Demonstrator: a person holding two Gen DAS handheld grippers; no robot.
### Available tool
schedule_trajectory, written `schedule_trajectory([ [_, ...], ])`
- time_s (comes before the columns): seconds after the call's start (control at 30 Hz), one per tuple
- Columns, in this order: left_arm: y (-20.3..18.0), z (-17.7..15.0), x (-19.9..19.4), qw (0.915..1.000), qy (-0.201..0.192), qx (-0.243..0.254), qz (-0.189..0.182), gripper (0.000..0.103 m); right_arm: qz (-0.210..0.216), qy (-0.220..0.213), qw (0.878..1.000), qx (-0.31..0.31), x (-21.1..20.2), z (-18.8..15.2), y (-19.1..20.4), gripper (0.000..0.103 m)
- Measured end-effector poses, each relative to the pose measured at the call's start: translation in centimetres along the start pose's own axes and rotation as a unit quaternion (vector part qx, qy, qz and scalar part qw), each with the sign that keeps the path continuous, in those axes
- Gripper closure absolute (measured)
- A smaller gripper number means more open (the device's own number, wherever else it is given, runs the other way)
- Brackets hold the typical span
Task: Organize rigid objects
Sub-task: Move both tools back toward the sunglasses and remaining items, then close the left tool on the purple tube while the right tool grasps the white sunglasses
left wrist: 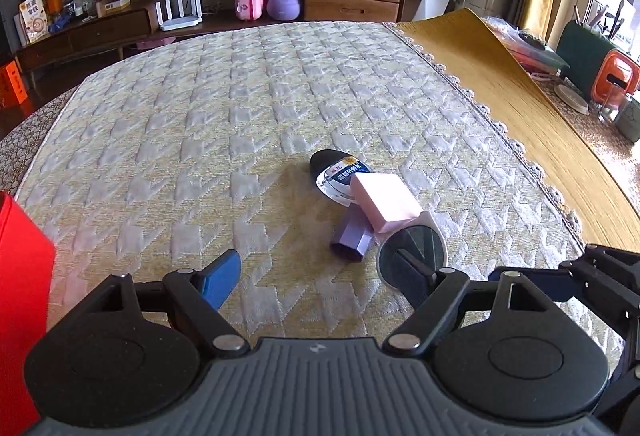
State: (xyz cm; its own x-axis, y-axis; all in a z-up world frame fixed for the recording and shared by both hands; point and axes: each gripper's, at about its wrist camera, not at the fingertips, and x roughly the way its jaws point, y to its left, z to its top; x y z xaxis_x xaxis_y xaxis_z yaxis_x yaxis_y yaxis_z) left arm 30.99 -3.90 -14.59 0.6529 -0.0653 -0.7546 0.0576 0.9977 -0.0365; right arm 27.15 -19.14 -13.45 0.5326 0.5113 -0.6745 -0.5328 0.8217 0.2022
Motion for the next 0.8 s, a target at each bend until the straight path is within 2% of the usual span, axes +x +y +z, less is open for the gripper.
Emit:
schedule_trajectory([
  [0.1,0.0,0.2,0.4,1.0000,-0.005,0.002,-0.004,0.021,-0.001,0.001,1.000,0.004,0.8,0.2,0.0,0.023],
  [0.17,0.1,0.4,0.7,0.9999,-0.005,0.003,-0.009,0.027,-0.001,0.003,1.000,0.009,1.2,0.4,-0.1,0.028],
  [0.23,0.0,0.4,1.0,0.9999,-0.002,0.005,-0.015,0.037,-0.004,0.001,1.000,0.012,1.4,0.5,-0.1,0.032],
  [0.37,-0.2,0.5,1.3,0.9996,-0.010,0.018,-0.021,0.042,-0.012,-0.002,1.000,0.015,1.7,0.7,-0.2,0.039],
  [0.47,-0.4,0.7,1.5,0.9992,-0.013,0.023,-0.031,0.050,-0.017,-0.005,1.000,0.019,1.7,0.7,-0.5,0.049],
  [0.53,-0.5,0.8,1.7,0.9990,-0.015,0.026,-0.033,0.059,-0.020,-0.006,0.999,0.026,1.6,0.8,-0.8,0.054],
  [0.7,-0.7,0.9,1.9,0.9987,-0.017,0.035,-0.034,0.070,-0.020,-0.006,0.999,0.046,1.4,0.9,-1.5,0.070],
  [0.8,-0.5,1.1,1.9,0.9987,-0.015,0.034,-0.035,0.080,-0.018,-0.007,0.998,0.056,1.3,0.8,-1.5,0.071],
])
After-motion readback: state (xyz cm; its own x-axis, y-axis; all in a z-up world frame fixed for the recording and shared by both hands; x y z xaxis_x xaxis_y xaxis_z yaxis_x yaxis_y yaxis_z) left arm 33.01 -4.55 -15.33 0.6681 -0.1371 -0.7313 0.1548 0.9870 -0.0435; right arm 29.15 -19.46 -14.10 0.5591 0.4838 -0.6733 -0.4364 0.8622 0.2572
